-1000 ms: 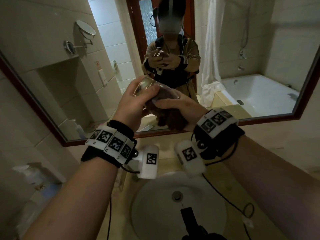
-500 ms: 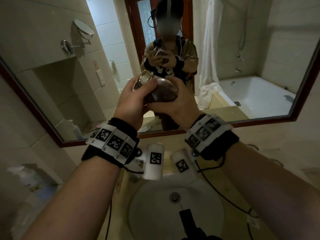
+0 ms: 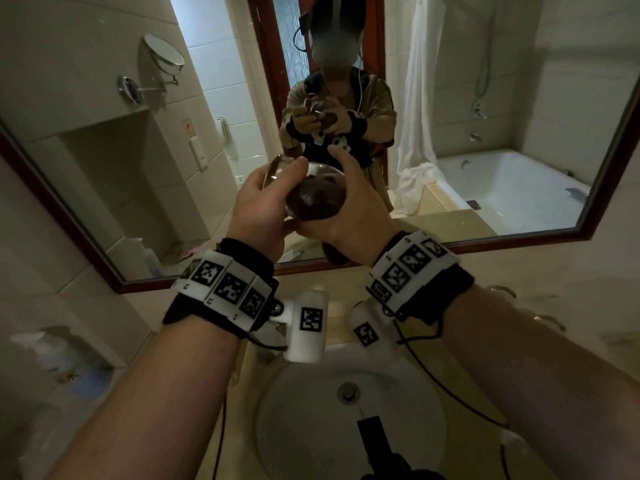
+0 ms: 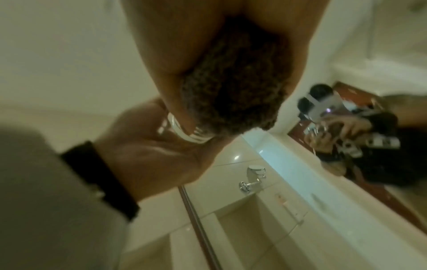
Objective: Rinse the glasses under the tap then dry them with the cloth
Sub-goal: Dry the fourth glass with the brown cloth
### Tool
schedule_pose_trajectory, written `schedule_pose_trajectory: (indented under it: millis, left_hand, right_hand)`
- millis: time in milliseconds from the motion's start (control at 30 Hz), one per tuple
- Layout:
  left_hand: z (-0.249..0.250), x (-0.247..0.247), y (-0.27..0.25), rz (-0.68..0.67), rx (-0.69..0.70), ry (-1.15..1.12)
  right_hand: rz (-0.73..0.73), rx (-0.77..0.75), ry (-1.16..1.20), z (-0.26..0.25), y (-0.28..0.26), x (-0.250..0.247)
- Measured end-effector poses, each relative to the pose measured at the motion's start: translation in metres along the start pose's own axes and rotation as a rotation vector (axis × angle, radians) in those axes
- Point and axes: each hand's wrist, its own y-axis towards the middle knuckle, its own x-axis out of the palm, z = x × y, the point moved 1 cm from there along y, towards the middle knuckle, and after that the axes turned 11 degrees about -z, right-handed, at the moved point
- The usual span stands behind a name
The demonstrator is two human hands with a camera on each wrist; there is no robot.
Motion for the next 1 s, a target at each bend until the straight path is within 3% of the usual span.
schedule_pose_trajectory:
  millis: [67, 133, 200, 267, 400, 500, 567, 600, 667, 733, 800, 867, 933, 1000]
  left_hand:
    - [-0.001, -0.003, 0.0, -0.037, 0.061, 0.028]
    - [0.0, -0.007, -0.001, -0.09, 0.082, 0.036]
    - [-0.003, -0.009, -0.002, -0.152, 0.074, 0.015]
    - [-0.004, -0.007, -0.003, -0.142, 0.068, -0.026]
    - [-0.004, -0.002, -0.004, -0.115, -0.078, -0.11]
    - [-0.002, -0.001, -0.002, -0.114, -0.082, -0.151]
    - [-0.002, -0.004, -0.001, -0.085, -0.035, -0.096]
    - [-0.002, -0.007, -0.001, -0.089, -0.008, -0.056]
    - [-0.003, -0.012, -0.001, -0.148, 0.043, 0.01]
    - [-0.003, -0.015, -0.001, -0.202, 0.048, 0.006]
    - [-0.002, -0.014, -0.002, -0.178, 0.032, -0.026]
    - [-0.001, -0.009, -0.002, -0.142, -0.016, -0.081]
    - [-0.001, -0.003, -0.004, -0.16, -0.053, -0.179]
    - [-0.001, -0.002, -0.003, -0.138, -0.025, -0.176]
  right_hand:
    - [-0.025, 0.091, 0.244, 0.007, 0.003, 0.002]
    - [-0.147, 0.186, 0.543, 0.012, 0.006, 0.001]
    - [-0.237, 0.223, 0.663, 0.015, 0.007, -0.002]
    - [-0.168, 0.196, 0.516, 0.009, 0.003, -0.005]
    - [0.025, -0.069, -0.235, 0.002, 0.002, -0.001]
    - [0.036, -0.095, -0.332, 0.001, 0.003, 0.001]
    - [0.016, -0.016, -0.12, 0.001, 0.006, 0.001]
    - [-0.038, 0.043, 0.1, 0.001, 0.008, 0.0]
    - [-0.261, 0.16, 0.623, 0.003, 0.009, -0.005]
    - [-0.367, 0.209, 0.813, 0.005, 0.009, -0.009]
    - [-0.243, 0.173, 0.615, 0.0, 0.008, -0.008]
    - [-0.039, 0.028, 0.11, -0.003, 0.007, -0.004]
    - [0.033, -0.116, -0.306, -0.002, 0.004, 0.003]
    - [0.044, -0.134, -0.342, -0.002, 0.003, 0.006]
